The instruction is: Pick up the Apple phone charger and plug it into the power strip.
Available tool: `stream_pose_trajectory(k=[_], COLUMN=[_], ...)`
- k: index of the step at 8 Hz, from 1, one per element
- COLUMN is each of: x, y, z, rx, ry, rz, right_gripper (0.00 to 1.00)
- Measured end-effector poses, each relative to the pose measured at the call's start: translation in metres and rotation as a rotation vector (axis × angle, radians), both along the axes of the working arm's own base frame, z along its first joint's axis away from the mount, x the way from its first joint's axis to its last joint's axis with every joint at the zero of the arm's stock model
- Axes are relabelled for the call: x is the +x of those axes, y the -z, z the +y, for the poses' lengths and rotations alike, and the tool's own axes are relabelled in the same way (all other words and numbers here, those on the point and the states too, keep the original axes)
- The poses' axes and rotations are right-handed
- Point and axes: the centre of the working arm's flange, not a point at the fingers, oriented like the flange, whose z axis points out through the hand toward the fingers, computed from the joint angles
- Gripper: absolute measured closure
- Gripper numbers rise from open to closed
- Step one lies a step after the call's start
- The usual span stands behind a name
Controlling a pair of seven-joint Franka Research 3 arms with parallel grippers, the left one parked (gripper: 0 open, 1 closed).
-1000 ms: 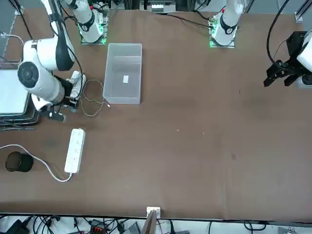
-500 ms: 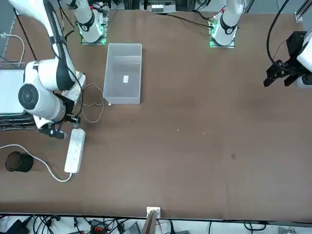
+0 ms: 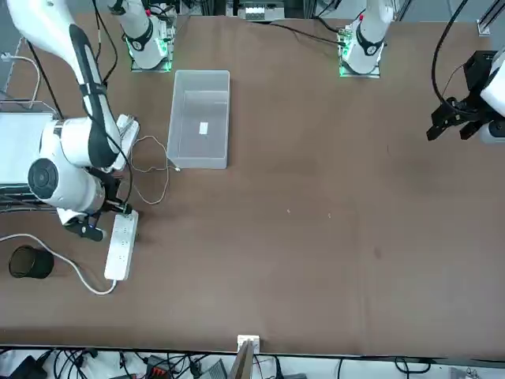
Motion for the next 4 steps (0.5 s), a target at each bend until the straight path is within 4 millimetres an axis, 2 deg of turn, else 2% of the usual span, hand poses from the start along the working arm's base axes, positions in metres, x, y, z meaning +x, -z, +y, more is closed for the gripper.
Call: stream_pose_trajectory(k=[4], x=[0.003], y=[0.024], z=[-0.010], rx=[0.000], ry=[-0.019], rz=[0.005], right_gripper=[0.63])
